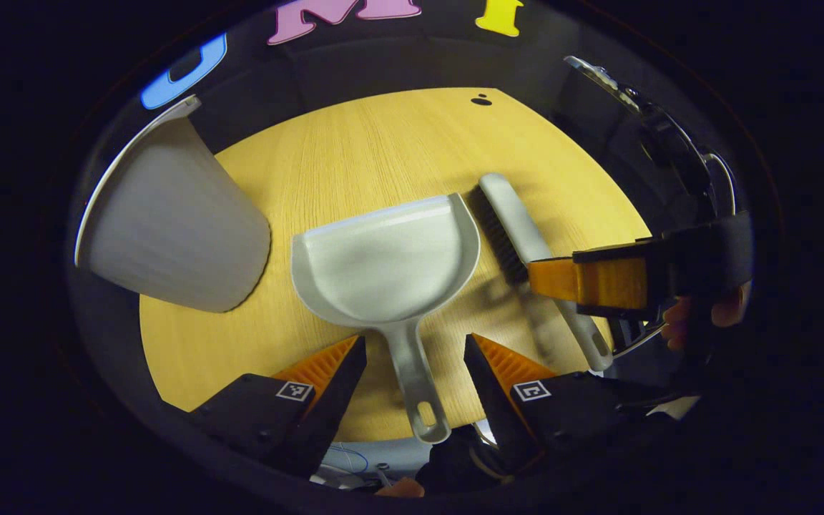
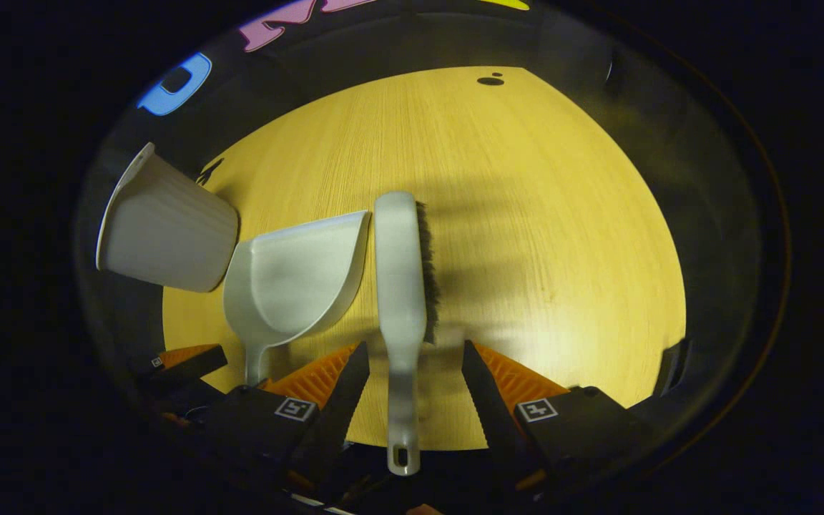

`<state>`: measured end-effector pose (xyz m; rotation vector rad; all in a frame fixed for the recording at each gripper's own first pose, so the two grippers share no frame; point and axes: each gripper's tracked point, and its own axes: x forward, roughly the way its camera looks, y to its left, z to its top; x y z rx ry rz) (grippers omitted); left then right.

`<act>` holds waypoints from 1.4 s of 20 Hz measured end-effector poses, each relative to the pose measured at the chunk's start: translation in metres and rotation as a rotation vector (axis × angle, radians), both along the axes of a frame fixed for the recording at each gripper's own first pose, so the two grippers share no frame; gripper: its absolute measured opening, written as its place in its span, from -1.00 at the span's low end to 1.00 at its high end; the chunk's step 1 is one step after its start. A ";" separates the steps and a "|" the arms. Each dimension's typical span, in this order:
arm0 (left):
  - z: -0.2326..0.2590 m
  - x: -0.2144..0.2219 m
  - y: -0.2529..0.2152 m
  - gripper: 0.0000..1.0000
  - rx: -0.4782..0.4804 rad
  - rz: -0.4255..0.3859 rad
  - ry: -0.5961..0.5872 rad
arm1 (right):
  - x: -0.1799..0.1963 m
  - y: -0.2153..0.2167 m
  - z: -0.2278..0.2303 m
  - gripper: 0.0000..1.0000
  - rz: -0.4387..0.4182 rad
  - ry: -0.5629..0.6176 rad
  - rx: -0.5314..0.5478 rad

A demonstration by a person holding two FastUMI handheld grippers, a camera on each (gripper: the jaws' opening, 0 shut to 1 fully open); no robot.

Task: Pick up the small broom and dustpan from the desktop, sweep the trash into the dustpan with the broom, and then empty the trash into the garbage bin.

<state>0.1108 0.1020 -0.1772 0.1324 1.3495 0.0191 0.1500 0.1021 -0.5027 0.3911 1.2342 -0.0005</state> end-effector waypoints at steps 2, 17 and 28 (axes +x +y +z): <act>0.012 -0.004 0.002 0.68 -0.042 0.007 -0.055 | -0.009 -0.003 0.025 0.73 -0.031 -0.065 0.010; 0.205 0.052 -0.048 0.66 -0.001 -0.122 -1.005 | 0.010 -0.070 0.316 0.71 -0.025 -0.947 -0.279; 0.249 0.019 -0.061 0.63 0.153 0.180 -1.198 | -0.014 -0.072 0.411 0.62 0.134 -1.295 -0.160</act>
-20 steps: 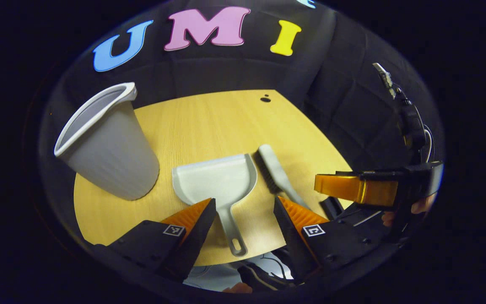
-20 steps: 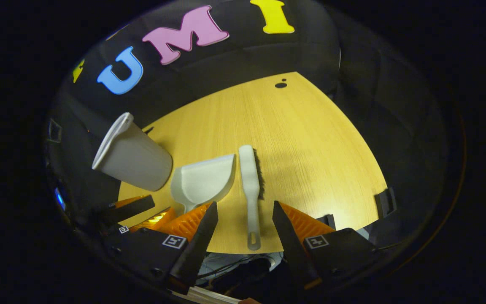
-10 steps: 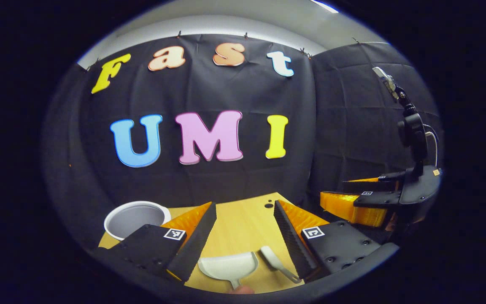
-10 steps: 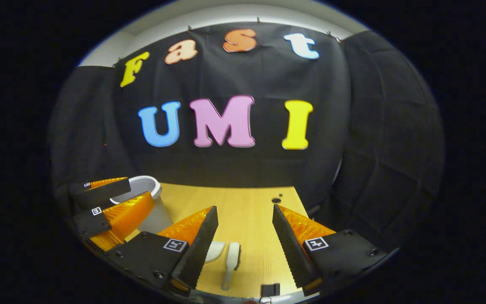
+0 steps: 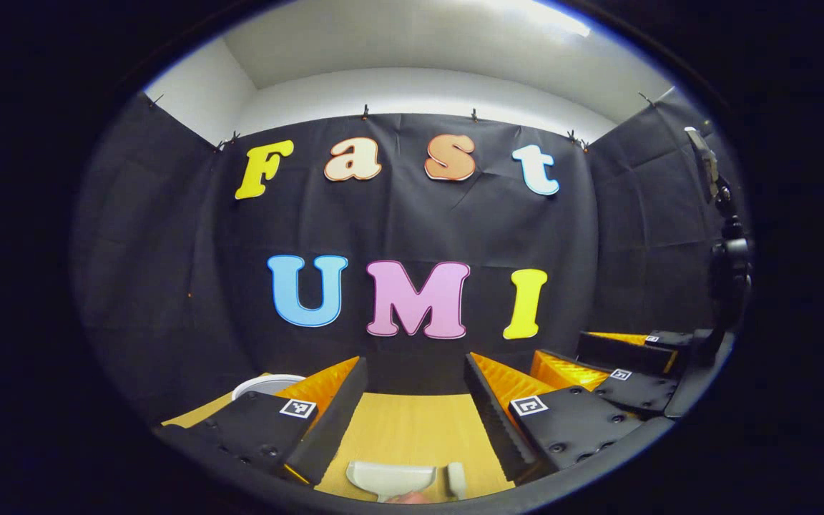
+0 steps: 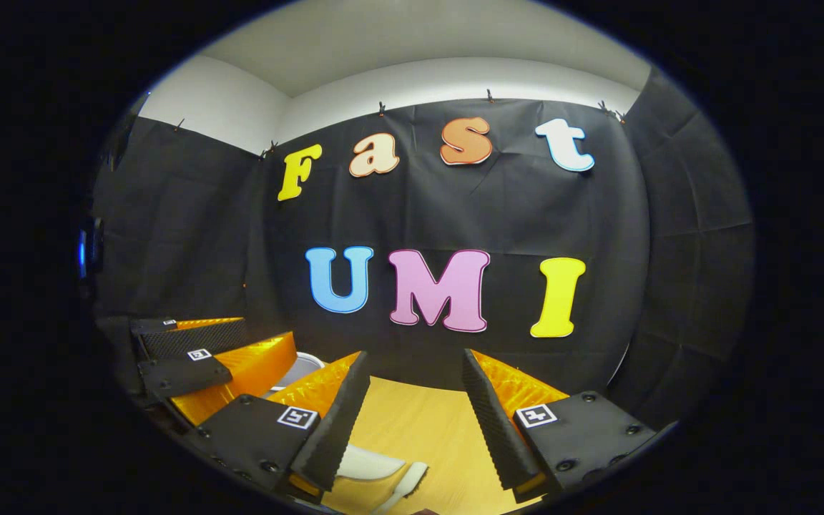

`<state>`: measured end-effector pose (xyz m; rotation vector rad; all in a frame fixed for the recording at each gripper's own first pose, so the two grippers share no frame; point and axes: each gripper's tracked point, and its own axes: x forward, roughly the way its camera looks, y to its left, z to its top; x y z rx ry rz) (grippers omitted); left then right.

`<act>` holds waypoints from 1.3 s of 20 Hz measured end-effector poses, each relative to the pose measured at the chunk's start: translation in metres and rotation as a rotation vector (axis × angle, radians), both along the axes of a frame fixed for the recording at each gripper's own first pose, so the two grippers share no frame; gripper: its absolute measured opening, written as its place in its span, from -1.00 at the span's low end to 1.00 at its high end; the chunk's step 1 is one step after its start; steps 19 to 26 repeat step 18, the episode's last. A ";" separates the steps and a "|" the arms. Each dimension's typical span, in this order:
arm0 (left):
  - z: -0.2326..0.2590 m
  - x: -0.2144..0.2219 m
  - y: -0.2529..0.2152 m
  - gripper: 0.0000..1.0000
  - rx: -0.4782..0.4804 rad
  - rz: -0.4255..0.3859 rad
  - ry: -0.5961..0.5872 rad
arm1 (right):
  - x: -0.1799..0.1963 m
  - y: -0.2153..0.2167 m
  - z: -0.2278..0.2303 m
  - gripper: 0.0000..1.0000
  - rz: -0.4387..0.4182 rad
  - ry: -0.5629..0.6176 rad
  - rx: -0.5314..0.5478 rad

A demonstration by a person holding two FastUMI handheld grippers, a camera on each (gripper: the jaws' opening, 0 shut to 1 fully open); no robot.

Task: Pick up the small broom and dustpan from the desktop, sweep the trash into the dustpan with the broom, and then empty the trash into the garbage bin.

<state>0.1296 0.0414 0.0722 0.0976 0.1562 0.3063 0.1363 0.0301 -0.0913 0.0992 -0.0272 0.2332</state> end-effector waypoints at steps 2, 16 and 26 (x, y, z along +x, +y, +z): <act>0.005 0.003 0.000 0.62 -0.001 0.018 -0.028 | -0.021 -0.014 0.007 0.62 -0.024 -0.029 0.028; 0.029 -0.009 -0.009 0.63 -0.007 -0.151 -0.069 | -0.045 0.009 0.030 0.62 -0.187 -0.078 -0.018; 0.024 -0.013 0.002 0.63 -0.001 -0.133 -0.064 | -0.045 0.015 0.027 0.60 -0.210 -0.076 -0.044</act>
